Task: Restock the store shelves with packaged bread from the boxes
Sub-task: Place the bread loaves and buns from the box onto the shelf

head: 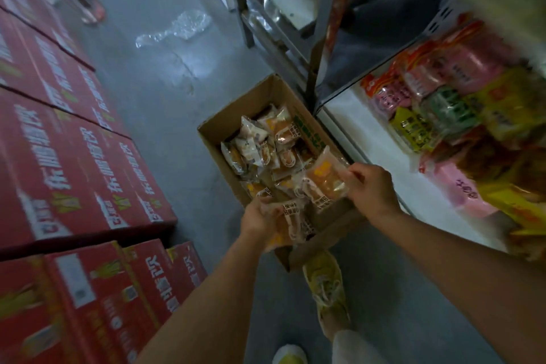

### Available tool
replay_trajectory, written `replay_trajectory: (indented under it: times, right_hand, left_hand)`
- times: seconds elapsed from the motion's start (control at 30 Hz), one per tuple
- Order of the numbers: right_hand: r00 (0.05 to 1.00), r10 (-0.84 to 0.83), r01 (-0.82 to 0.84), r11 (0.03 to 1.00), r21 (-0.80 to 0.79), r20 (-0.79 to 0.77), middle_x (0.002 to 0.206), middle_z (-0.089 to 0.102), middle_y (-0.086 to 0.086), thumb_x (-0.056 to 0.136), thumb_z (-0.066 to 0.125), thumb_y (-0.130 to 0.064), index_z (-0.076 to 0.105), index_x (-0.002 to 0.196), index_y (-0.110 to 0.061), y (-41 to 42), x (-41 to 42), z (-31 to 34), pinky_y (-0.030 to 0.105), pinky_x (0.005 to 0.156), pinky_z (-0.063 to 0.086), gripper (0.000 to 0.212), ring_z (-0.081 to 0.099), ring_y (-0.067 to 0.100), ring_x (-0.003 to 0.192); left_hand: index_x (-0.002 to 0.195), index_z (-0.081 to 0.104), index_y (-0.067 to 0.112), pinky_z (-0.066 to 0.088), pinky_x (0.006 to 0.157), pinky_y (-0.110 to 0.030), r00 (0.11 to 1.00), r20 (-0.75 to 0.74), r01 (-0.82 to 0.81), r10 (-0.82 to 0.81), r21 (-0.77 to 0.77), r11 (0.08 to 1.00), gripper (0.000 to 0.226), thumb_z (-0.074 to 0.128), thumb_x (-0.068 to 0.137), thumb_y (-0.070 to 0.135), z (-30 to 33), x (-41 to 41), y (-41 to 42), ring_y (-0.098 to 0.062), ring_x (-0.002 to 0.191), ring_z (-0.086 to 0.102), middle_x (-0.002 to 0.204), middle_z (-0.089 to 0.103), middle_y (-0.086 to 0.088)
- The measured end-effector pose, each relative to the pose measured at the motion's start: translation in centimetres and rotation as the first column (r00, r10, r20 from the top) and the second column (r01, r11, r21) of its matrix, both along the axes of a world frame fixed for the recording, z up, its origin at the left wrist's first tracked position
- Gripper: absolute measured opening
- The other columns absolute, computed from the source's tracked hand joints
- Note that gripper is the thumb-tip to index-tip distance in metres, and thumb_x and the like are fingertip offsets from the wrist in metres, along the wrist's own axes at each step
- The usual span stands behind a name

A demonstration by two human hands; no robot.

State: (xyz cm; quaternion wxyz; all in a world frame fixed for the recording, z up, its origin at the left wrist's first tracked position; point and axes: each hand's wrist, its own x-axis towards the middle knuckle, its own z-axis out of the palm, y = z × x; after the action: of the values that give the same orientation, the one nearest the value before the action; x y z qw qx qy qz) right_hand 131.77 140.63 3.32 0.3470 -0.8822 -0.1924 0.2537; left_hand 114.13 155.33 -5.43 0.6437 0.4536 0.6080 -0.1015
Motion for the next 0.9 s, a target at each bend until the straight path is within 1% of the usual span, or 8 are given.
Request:
replay_trajectory:
  times: [0.1, 0.2, 0.27, 0.33, 0.47, 0.63, 0.8, 0.9]
  right_hand:
    - [0.97, -0.122, 0.15, 0.981, 0.122, -0.21, 0.075, 0.066, 0.013, 0.093, 0.065, -0.018, 0.065, 0.072, -0.004, -1.2, -0.9, 5.3, 0.039, 0.057, 0.06, 0.025, 0.068, 0.027, 0.071]
    - [0.908, -0.159, 0.25, 0.948, 0.198, -0.387, 0.076, 0.066, 0.006, 0.092, 0.066, -0.013, 0.066, 0.073, -0.009, -2.5, -1.9, 11.9, 0.035, 0.055, 0.06, 0.019, 0.069, 0.025, 0.072]
    - [0.889, -0.157, 0.276, 0.933, 0.231, -0.43, 0.075, 0.064, 0.006, 0.092, 0.065, -0.011, 0.065, 0.074, -0.005, -3.7, -2.7, 16.6, 0.031, 0.052, 0.058, 0.019, 0.067, 0.023, 0.07]
    - [0.882, -0.177, 0.31, 0.916, 0.254, -0.436, 0.076, 0.062, 0.007, 0.091, 0.065, -0.011, 0.065, 0.079, 0.001, -5.4, -3.8, 21.2, 0.03, 0.051, 0.058, 0.017, 0.066, 0.022, 0.068]
    - [0.833, -0.284, 0.459, 0.833, 0.308, -0.474, 0.085, 0.067, 0.014, 0.094, 0.061, -0.008, 0.067, 0.089, -0.002, -8.8, -6.0, 29.1, 0.027, 0.05, 0.058, 0.01, 0.067, 0.021, 0.064]
    - [0.832, -0.348, 0.512, 0.781, 0.357, -0.432, 0.074, 0.072, 0.007, 0.094, 0.06, -0.007, 0.067, 0.084, -0.002, -13.6, -8.2, 37.5, 0.026, 0.053, 0.058, 0.013, 0.07, 0.017, 0.058]
    - [0.823, -0.452, 0.559, 0.75, 0.354, -0.344, 0.085, 0.073, 0.016, 0.093, 0.063, -0.013, 0.07, 0.091, -0.001, -18.2, -9.4, 43.3, 0.024, 0.047, 0.055, 0.014, 0.07, 0.022, 0.06]
    - [0.803, -0.494, 0.593, 0.72, 0.361, -0.334, 0.079, 0.07, 0.021, 0.093, 0.064, -0.016, 0.067, 0.086, 0.002, -21.3, -10.3, 46.1, 0.033, 0.048, 0.052, 0.02, 0.07, 0.026, 0.053]
  left_hand:
    - [0.122, 0.058, 0.006, 0.06, 0.078, -0.055, 0.995, 0.078, -0.06, 0.061, -0.017, 0.998, 0.043, 0.064, 0.081, 0.018, 10.2, 0.6, -1.0, -0.037, 0.09, 0.072, 0.103, 0.071, -0.021]
    - [0.112, 0.061, -0.001, 0.06, 0.056, -0.043, 0.976, 0.183, -0.1, 0.115, -0.092, 0.991, 0.019, 0.055, 0.097, 0.008, 16.7, 0.2, -2.3, -0.03, 0.074, 0.074, 0.101, 0.07, -0.025]
    - [0.11, 0.066, 0.004, 0.061, 0.071, -0.051, 0.961, 0.237, -0.118, 0.14, -0.105, 0.987, 0.019, 0.057, 0.098, 0.016, 20.2, -0.1, -3.1, -0.034, 0.086, 0.073, 0.107, 0.071, -0.024]
    - [0.114, 0.067, 0.012, 0.056, 0.086, -0.06, 0.94, 0.305, -0.128, 0.155, -0.108, 0.986, 0.025, 0.063, 0.095, 0.026, 24.2, -0.7, -4.3, -0.038, 0.097, 0.071, 0.109, 0.072, -0.019]
    - [0.128, 0.06, 0.019, 0.051, 0.095, -0.059, 0.888, 0.434, -0.075, 0.153, -0.192, 0.979, 0.057, 0.071, 0.08, 0.048, 32.0, -1.7, -6.9, -0.039, 0.108, 0.068, 0.12, 0.069, -0.017]
    - [0.137, 0.052, 0.016, 0.06, 0.072, -0.048, 0.801, 0.566, 0.062, 0.195, -0.403, 0.913, 0.051, 0.058, 0.091, 0.038, 41.0, -1.3, -11.0, -0.039, 0.105, 0.068, 0.127, 0.064, -0.021]
    - [0.134, 0.055, 0.021, 0.056, 0.084, -0.054, 0.769, 0.639, 0.228, -0.01, -0.26, 0.938, 0.041, 0.052, 0.098, 0.041, 46.3, -0.3, -14.7, -0.04, 0.112, 0.065, 0.127, 0.066, -0.018]
    - [0.135, 0.055, 0.019, 0.055, 0.086, -0.05, 0.731, 0.669, 0.359, -0.135, -0.209, 0.91, 0.059, 0.053, 0.089, 0.056, 49.6, -0.1, -17.4, -0.038, 0.114, 0.065, 0.126, 0.066, -0.017]
